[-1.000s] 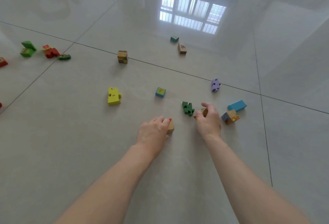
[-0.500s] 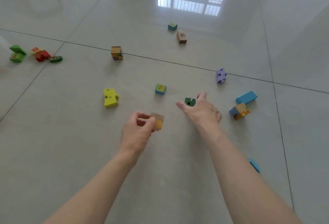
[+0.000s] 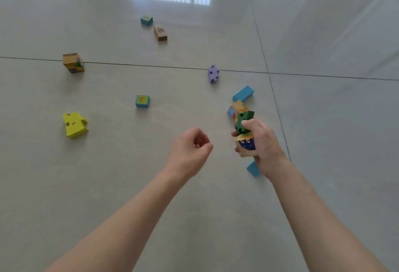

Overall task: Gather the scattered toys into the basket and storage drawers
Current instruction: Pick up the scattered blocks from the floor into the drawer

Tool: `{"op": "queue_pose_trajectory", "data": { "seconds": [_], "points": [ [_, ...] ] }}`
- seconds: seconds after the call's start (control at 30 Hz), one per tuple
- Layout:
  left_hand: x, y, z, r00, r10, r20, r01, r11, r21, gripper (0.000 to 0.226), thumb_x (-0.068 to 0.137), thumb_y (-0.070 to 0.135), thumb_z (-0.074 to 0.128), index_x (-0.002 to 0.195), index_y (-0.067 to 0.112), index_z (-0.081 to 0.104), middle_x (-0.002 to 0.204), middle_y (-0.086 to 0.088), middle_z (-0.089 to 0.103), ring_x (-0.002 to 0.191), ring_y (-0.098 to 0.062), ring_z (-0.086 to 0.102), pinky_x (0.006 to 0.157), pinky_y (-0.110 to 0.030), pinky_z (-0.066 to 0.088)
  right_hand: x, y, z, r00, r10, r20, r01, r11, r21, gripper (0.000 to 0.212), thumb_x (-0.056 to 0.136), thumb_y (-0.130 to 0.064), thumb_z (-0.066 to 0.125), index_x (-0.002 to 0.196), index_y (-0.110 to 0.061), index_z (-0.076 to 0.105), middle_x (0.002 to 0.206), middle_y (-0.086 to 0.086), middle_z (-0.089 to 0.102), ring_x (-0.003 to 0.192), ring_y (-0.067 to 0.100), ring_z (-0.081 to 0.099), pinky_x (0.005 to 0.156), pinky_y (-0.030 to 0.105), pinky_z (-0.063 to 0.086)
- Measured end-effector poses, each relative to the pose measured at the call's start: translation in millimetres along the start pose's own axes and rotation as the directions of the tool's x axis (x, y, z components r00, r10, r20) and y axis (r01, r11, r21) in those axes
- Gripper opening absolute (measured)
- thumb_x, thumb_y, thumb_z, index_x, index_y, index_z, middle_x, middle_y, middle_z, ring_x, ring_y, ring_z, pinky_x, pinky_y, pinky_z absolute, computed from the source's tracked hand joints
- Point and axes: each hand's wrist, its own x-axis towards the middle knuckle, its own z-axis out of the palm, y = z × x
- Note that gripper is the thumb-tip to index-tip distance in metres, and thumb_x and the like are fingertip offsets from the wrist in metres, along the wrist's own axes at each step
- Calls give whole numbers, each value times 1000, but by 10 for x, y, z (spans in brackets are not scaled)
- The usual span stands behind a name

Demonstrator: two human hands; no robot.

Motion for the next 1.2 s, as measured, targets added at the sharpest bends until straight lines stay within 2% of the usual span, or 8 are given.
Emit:
{"op": "queue_pose_trajectory", "data": {
  "seconds": [0.07,0.13,0.27,0.43,0.77,1.0,1.1,1.2],
  "points": [
    [-37,82,385,982,124,140,-157,954,257,8,84,18,61,92,18,60,88,-1,62,80,-18,59,71,-28,47,-95,-8,-379,995,44,-93,-41,999,32,12,92,-13,40,94,-8,51,73,8,58,46,16,51,41,21,42],
    [-56,136,719,949,156,275,-268,857,441,31,86,28,60,113,17,53,112,-2,55,100,-23,58,82,-33,47,-197,1,-649,985,68,-160,-62,997,42,14,93,-15,40,99,-7,51,74,8,58,48,18,51,38,21,42],
    [-87,270,1125,918,93,385,-349,653,672,50,86,36,60,128,17,41,128,-11,37,110,-33,53,75,-33,39,-441,50,-917,979,90,-185,-80,995,61,14,94,-24,48,86,-12,50,72,7,59,43,16,51,41,23,43],
    [-55,235,1178,848,215,485,-530,371,762,28,94,20,50,121,13,51,123,-11,43,107,-31,53,67,-33,33,-626,109,-861,990,80,-115,-77,996,36,19,93,-28,52,82,-13,48,68,8,58,45,19,51,41,24,40],
    [46,539,-703,932,222,285,-351,743,570,26,93,24,44,110,8,57,104,-9,47,84,-32,58,77,-35,50,-680,-127,181,994,72,76,-76,996,49,19,97,-25,42,98,-9,53,75,10,63,53,19,55,49,27,43],
    [-590,293,-2887,996,30,-87,-26,999,43,22,100,17,37,85,6,49,64,-7,37,58,-20,43,42,-18,38,-1057,-722,1709,897,101,430,-97,995,-33,24,95,-24,45,103,-10,62,72,9,70,50,17,61,46,24,52],
    [-1203,-67,-3755,914,-40,-403,-25,988,-154,26,100,20,37,90,5,55,65,-9,44,43,-9,52,41,-15,40,-1390,-917,2416,797,129,590,-70,990,-122,25,93,-23,47,105,-11,65,79,13,70,52,19,61,46,26,53],
    [-1809,-542,-4659,688,-203,-697,-41,948,-317,26,99,25,39,86,13,58,79,-14,48,63,-18,50,60,-27,42,-1700,-962,3277,703,185,687,-40,974,-222,25,90,-23,50,105,-10,65,80,14,70,50,21,60,44,27,53]
  ]
}}
